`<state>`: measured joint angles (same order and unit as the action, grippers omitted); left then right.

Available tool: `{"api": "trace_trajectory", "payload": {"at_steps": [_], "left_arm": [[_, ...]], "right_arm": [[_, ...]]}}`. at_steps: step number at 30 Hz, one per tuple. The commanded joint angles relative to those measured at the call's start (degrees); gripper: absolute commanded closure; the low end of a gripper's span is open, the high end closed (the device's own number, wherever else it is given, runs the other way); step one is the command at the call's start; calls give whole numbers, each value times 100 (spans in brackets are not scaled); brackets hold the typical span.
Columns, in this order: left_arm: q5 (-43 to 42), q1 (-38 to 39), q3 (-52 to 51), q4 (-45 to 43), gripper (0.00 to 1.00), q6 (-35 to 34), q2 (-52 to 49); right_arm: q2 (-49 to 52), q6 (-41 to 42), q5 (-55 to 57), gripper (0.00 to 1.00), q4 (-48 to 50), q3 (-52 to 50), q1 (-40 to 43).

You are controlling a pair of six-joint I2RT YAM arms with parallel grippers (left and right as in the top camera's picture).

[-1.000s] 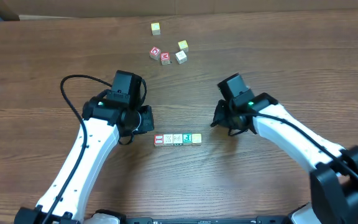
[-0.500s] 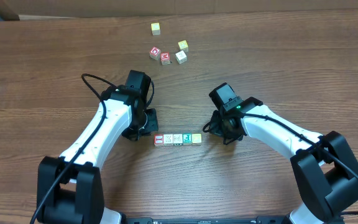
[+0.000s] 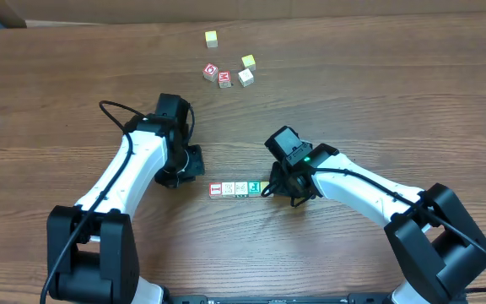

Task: Flip 5 blocks
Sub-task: 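Lower both grippers to the row's two ends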

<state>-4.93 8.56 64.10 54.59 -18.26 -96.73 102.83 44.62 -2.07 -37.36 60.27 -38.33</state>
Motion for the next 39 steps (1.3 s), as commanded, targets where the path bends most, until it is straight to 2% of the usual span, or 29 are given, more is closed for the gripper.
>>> {"api": "trace_trajectory", "payload": {"at_steps": [1, 26, 39], "left_arm": [[-216, -13, -37, -15, 96, 354, -39], [-870, 11, -1237, -1318, 96, 348, -42], [-870, 11, -1257, -1447, 96, 348, -42]], "right_arm": [[-4, 39, 131, 96, 76, -33, 0], [-4, 39, 87, 96, 107, -33, -105], [-4, 39, 76, 96, 116, -33, -323]]}}
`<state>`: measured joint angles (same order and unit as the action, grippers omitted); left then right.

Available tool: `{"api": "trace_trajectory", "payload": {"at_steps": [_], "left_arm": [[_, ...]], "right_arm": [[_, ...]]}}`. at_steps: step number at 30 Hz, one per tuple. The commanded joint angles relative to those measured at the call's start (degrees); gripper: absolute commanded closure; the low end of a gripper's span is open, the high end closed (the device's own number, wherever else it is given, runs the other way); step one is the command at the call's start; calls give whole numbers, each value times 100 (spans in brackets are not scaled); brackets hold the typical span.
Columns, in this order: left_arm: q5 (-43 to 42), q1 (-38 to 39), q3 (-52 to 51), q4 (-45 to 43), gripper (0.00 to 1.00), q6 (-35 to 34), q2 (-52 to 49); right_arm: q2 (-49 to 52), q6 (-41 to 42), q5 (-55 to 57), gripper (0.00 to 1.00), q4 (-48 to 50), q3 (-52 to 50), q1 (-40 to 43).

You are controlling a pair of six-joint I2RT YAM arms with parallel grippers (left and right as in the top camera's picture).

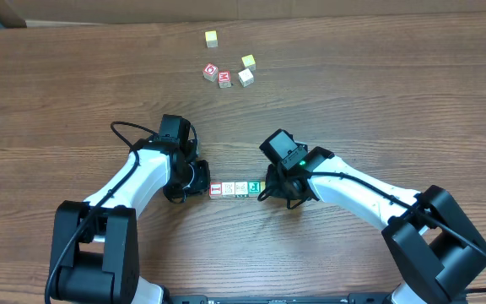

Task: Flip 5 blocks
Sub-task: 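Lower both grippers to the row's two ends, then squeeze the row of blocks between left and right grippers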

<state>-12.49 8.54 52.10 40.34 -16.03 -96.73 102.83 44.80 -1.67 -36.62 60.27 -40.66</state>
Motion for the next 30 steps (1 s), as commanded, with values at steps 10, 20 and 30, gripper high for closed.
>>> {"api": "trace_trajectory", "payload": {"at_steps": [10, 20, 30], "left_arm": [[-114, 13, -57, -13, 96, 127, -42], [-114, 15, -57, -13, 96, 127, -42], [-114, 15, -57, -17, 96, 127, -42]], "right_arm": [[-4, 22, 101, 96, 131, -33, -138], [-4, 24, 98, 96, 168, -33, -138], [-4, 170, 98, 96, 256, -33, -138]]}}
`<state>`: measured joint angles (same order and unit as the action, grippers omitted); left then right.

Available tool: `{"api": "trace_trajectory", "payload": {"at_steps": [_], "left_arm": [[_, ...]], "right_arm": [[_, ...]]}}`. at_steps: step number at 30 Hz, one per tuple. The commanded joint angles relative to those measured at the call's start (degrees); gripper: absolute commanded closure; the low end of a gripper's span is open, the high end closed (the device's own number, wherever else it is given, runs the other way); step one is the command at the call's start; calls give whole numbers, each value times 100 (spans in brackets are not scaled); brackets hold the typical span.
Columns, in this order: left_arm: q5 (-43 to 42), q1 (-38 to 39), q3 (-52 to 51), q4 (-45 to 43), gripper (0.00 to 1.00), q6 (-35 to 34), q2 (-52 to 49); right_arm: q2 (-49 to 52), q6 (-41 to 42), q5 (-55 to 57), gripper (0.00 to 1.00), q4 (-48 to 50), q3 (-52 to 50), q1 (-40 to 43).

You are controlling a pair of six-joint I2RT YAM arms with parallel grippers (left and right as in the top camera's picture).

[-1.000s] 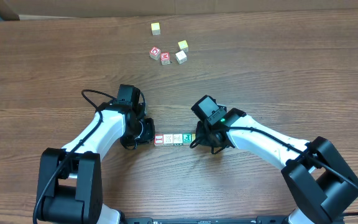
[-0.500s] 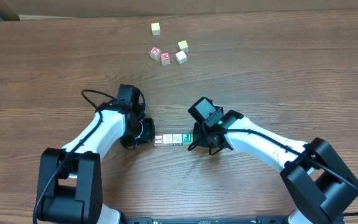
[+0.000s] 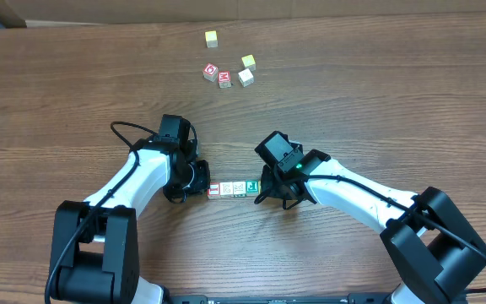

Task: Flip 5 blocks
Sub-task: 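Squeeze the row of blocks between left and right grippers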

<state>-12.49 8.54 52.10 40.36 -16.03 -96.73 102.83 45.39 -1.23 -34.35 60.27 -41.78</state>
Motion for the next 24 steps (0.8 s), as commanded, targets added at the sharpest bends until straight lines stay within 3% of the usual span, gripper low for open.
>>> {"api": "trace_trajectory", "payload": {"at_steps": [1, 24], "left_arm": [[-114, 15, -57, -20, 96, 127, -42], [-114, 225, -57, 15, 96, 129, -42]], "right_arm": [[-4, 111, 55, 96, 26, -33, -26], [-4, 111, 26, 96, -13, -33, -26]]}}
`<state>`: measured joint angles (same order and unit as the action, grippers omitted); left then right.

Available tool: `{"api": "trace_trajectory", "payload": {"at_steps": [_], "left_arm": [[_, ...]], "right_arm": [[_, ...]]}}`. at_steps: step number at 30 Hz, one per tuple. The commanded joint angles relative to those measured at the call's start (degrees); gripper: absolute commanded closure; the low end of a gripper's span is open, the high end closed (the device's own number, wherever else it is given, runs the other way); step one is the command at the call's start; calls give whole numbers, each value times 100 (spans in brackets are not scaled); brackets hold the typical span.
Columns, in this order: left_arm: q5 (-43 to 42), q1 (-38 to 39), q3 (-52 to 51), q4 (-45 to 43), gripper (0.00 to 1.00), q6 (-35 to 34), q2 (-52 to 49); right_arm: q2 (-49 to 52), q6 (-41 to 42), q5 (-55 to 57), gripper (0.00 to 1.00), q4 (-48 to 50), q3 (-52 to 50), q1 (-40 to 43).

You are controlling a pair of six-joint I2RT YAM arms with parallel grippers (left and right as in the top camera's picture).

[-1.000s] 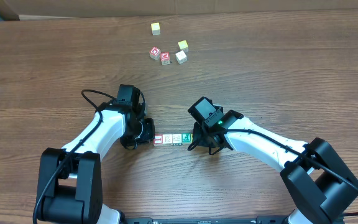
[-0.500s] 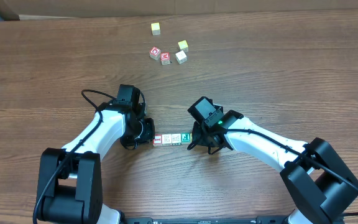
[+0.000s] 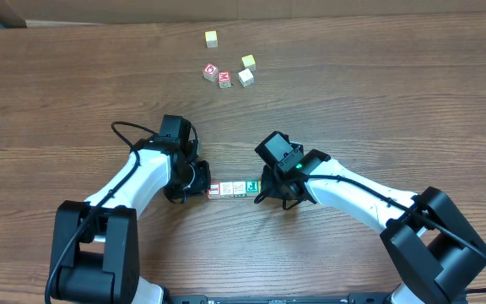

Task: Flip 5 blocks
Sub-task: 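Squeeze the row of blocks between left and right grippers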

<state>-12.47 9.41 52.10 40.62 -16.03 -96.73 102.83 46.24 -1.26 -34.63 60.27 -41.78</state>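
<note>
A short row of small picture blocks [image 3: 233,188] lies on the wooden table between both arms. A red-marked block [image 3: 214,189] is at its left end and a green one [image 3: 252,186] at its right end. My left gripper [image 3: 201,187] is down at the left end of the row. My right gripper [image 3: 261,191] is down at the right end. Both seem to touch the row. The wrists hide the fingers from above, so I cannot tell how the jaws stand.
Several loose blocks sit at the back: a yellow one [image 3: 212,38], a yellow-green one [image 3: 248,61], two red-marked ones [image 3: 211,72] [image 3: 224,79] and a white one [image 3: 245,78]. A cardboard edge borders the table's far left.
At first my left gripper stood apart from the row, to its upper left, while my right gripper was at the row's right end. Then the left gripper was down beside the left end. After that the right gripper had shifted slightly left, and the row has lain between both since.
</note>
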Motion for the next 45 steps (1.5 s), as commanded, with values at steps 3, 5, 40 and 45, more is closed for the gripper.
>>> {"api": "trace_trajectory", "payload": {"at_steps": [3, 5, 40, 45], "left_arm": [[-90, 343, -57, -17, 96, 133, -42], [-46, 450, -57, -44, 96, 129, -42], [101, 520, -57, -542, 96, 127, -42], [103, 520, -57, -472, 96, 129, -42]], "right_arm": [[-4, 28, 28, 96, 35, -33, -26], [-4, 28, 7, 96, 76, -33, -26], [-4, 50, -133, 96, 756, -33, -26], [-4, 48, -116, 96, 756, -33, -26]]}}
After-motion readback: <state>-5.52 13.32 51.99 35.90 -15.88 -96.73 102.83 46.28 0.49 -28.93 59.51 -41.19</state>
